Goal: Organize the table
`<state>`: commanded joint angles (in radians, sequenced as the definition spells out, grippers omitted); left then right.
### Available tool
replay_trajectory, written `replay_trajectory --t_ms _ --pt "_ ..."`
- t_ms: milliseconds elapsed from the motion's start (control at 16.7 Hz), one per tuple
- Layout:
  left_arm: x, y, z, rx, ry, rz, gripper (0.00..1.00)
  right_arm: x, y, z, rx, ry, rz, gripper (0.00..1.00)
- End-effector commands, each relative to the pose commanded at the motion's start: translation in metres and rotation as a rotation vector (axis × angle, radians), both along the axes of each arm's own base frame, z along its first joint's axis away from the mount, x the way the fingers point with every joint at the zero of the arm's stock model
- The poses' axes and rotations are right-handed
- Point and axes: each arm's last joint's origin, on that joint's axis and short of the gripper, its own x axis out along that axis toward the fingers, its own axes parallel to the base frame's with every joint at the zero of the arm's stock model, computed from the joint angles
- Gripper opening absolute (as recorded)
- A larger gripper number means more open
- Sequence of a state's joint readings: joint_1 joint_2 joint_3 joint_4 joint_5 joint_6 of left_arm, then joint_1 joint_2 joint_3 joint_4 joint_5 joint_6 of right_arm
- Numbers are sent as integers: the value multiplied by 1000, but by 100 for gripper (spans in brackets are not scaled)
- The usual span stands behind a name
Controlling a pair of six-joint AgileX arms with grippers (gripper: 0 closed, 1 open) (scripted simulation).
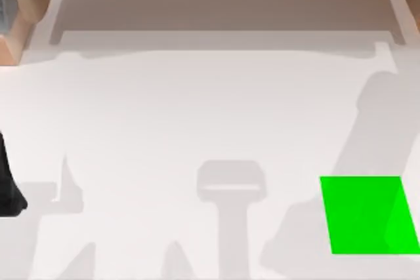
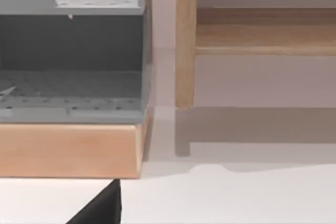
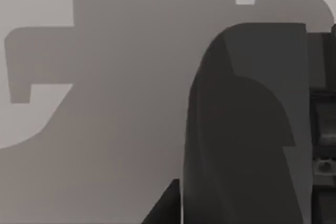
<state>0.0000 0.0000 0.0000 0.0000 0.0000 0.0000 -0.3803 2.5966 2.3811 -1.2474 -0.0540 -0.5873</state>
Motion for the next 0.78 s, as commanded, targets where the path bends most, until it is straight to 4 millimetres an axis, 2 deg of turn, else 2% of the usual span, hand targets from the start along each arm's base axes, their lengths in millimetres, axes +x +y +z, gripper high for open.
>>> replay_trajectory --t_ms 240,420,600,780 --pt "0 0 0 0 0 0 100 -13 1 40 -14 -57 -101 0" --pt "0 0 0 0 0 0 100 -25 9 74 -16 -131 -213 0" --pt "0 0 0 0 0 0 100 -36 35 102 6 -209 -310 0" --pt "0 0 0 0 0 0 100 -48 77 118 53 -259 -372 0"
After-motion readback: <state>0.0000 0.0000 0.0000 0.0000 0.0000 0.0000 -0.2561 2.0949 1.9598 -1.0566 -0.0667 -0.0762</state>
